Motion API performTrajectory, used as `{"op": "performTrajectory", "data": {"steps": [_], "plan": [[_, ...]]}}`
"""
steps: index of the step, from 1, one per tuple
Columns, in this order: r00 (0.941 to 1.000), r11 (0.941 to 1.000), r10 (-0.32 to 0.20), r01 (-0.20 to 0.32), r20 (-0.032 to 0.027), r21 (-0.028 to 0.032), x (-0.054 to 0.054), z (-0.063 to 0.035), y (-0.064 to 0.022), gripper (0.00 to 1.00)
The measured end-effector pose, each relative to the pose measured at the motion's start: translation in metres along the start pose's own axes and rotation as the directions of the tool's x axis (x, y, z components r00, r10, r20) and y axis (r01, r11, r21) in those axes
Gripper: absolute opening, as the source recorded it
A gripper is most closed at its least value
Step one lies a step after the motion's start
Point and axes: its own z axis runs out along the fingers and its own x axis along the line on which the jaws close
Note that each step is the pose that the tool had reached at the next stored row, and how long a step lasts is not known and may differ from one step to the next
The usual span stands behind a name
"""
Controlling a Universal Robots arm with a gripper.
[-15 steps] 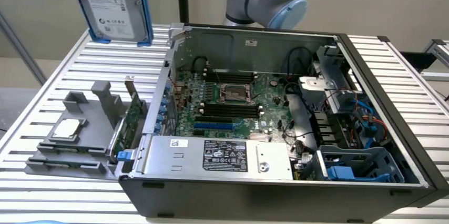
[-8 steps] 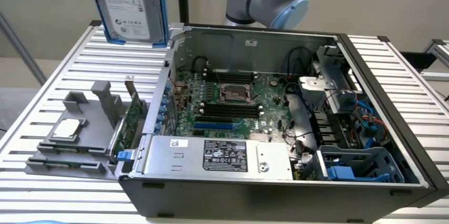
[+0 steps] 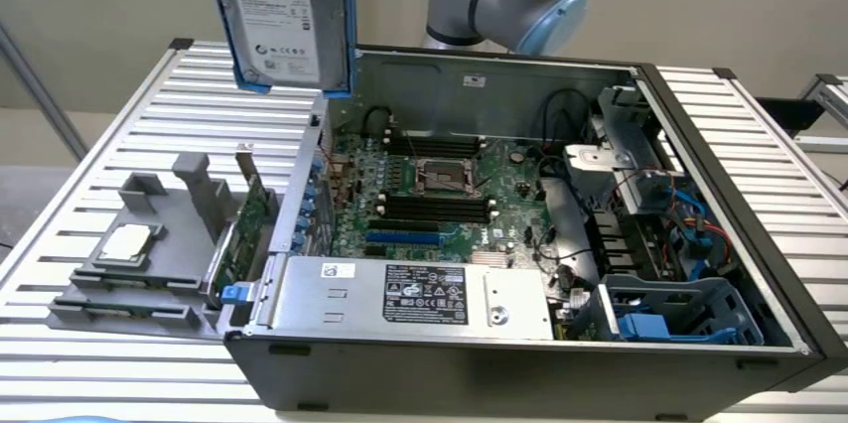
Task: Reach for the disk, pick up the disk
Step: 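Pick up the disk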
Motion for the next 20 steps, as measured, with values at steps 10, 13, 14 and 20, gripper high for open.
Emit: {"op": "performTrajectory", "data": {"steps": [10, 13, 14, 20], "plan": [[1.0000, 1.0000, 0.000, 0.000, 0.0001, 0.0000, 0.012, -0.0014, -0.0459, 0.33], [1.0000, 1.0000, 0.000, 0.000, 0.0002, -0.0001, 0.016, -0.0018, -0.0596, 0.33], [1.0000, 1.0000, 0.000, 0.000, 0.0003, -0.0001, 0.017, -0.0020, -0.0641, 0.33], [1.0000, 1.0000, 0.000, 0.000, 0.0016, 0.0000, 0.024, -0.0027, -0.0920, 0.33]]}}
